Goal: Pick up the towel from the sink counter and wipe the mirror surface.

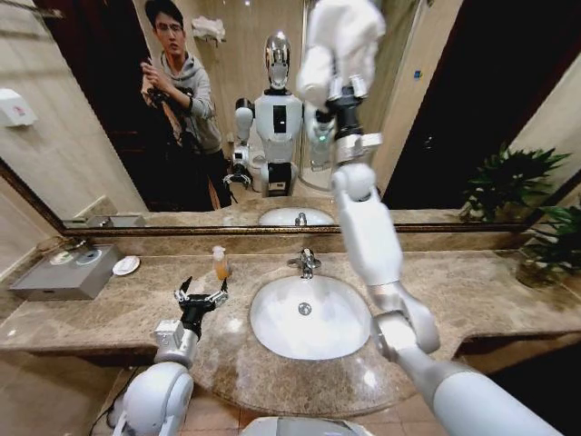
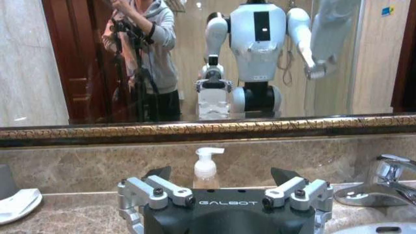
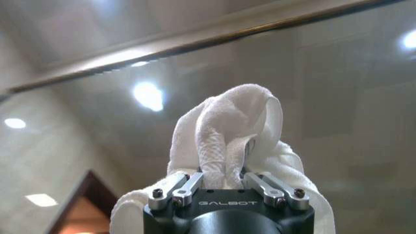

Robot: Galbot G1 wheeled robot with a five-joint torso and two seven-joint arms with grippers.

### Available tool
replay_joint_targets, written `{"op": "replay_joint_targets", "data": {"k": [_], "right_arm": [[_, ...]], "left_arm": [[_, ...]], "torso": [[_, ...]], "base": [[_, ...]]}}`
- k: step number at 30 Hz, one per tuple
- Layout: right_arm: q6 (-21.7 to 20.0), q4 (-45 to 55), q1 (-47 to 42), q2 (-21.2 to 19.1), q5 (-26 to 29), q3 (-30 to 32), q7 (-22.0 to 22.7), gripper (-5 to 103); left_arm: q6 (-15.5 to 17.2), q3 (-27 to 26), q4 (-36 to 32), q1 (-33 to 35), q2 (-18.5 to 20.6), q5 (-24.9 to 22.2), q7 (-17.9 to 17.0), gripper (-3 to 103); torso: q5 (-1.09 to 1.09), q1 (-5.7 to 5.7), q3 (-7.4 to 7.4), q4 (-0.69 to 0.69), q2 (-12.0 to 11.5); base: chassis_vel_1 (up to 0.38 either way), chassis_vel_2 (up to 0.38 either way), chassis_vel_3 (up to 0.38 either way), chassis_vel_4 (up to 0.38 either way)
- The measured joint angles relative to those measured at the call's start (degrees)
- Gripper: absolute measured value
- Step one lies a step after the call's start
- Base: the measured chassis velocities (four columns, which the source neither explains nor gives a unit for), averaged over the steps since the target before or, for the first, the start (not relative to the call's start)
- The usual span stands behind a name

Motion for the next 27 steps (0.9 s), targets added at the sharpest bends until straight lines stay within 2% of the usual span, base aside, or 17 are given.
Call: {"op": "replay_joint_targets", "data": {"k": [4, 10, 12, 16, 21, 27], "right_arm": [[1.7, -1.6, -1.0, 0.1, -1.5, -2.1, -1.6, 16], [2.4, -1.2, -3.5, 0.1, -1.8, -1.8, -2.0, 16], [2.6, 0.1, -5.4, -1.2, -1.4, -0.7, -1.9, 16], [2.5, 4.0, -9.4, -5.8, 0.9, 2.4, -0.8, 16], [2.0, 8.3, -13.7, -10.6, 3.7, 6.6, 0.1, 16], [2.1, 10.4, -17.2, -11.4, 4.7, 9.4, 0.1, 16]], "left_arm": [[0.0, 0.0, 0.0, 0.0, 0.0, 0.0, 0.0, 100], [0.0, 0.0, 0.0, 0.0, 0.0, 0.0, 0.0, 100], [0.0, 0.0, 0.0, 0.0, 0.0, 0.0, 0.0, 100], [0.0, 0.0, 0.0, 0.0, 0.0, 0.0, 0.0, 100], [0.0, 0.0, 0.0, 0.0, 0.0, 0.0, 0.0, 100], [0.0, 0.0, 0.0, 0.0, 0.0, 0.0, 0.0, 100]], "torso": [[0.01, 0.00, 0.00, -0.06, 0.0], [0.02, 0.00, 0.00, -0.04, 0.0], [0.03, 0.00, 0.00, 0.00, 0.0], [0.06, 0.00, 0.00, -0.08, 0.0], [0.05, 0.00, 0.00, -0.05, 0.0], [0.04, 0.00, 0.00, -0.05, 0.0]], "base": [[0.000, 0.000, 0.000, 0.000], [0.000, 0.000, 0.000, 0.000], [0.000, 0.000, 0.000, 0.000], [0.000, 0.000, 0.000, 0.000], [0.000, 0.000, 0.000, 0.000], [0.000, 0.000, 0.000, 0.000]]}}
